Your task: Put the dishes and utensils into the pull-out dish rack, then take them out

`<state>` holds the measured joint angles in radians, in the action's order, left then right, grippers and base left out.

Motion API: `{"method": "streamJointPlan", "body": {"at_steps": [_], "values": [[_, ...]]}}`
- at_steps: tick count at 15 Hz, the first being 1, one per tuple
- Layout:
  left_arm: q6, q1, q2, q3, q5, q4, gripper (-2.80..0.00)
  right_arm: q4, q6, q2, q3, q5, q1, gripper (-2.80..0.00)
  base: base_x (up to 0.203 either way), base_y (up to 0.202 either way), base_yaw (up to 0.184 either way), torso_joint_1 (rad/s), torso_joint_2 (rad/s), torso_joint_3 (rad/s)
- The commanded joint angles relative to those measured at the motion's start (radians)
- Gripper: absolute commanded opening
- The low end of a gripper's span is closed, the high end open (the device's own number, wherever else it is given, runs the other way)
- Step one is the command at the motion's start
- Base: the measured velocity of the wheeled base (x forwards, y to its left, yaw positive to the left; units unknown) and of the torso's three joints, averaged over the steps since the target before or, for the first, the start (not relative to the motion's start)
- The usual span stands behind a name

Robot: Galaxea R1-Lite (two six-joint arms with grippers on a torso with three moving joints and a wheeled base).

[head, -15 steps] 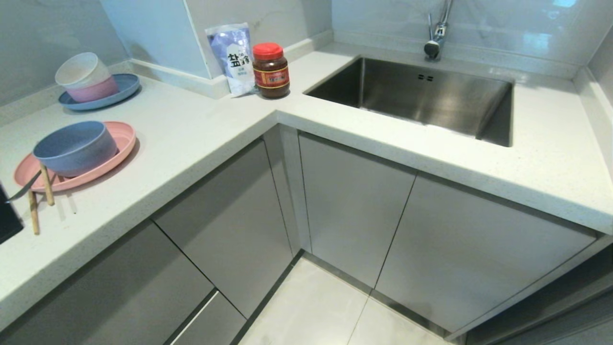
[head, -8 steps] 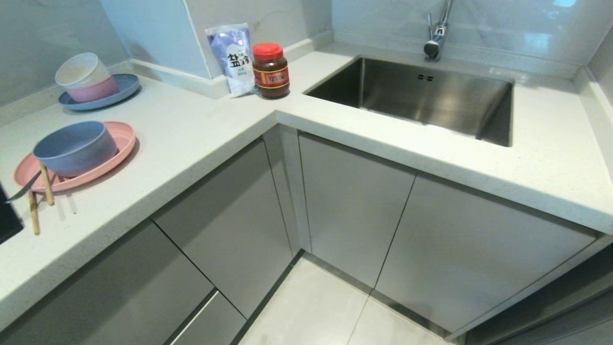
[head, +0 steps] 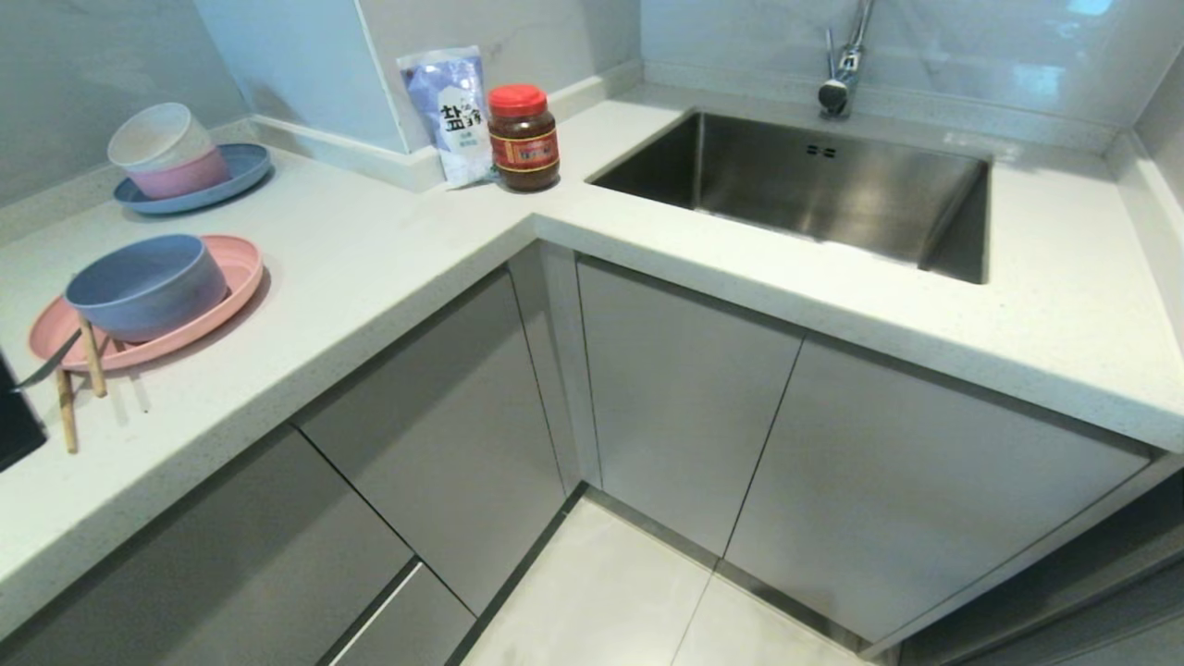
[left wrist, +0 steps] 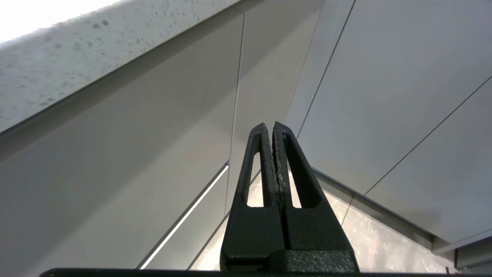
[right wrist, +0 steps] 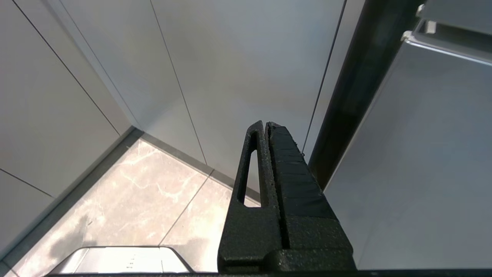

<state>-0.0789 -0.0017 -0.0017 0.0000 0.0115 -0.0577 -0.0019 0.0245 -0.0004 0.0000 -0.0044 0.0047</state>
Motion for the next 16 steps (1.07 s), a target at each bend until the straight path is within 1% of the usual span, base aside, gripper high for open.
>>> {"method": "streamJointPlan", "body": {"at_steps": [1,16], "values": [[-0.001,0.0,0.003,0.025,0.001,-0.002,-2.8,0.0,0.0,-0.004,0.002,0.0,0.001,-2.8,0.0,0.0,0.0,0.004,0.0,0.113],[-0.001,0.0,0.003,0.025,0.001,-0.002,-2.8,-0.001,0.0,-0.003,0.002,0.0,0.001,-2.8,0.0,0.0,0.0,0.002,0.0,0.194]]}}
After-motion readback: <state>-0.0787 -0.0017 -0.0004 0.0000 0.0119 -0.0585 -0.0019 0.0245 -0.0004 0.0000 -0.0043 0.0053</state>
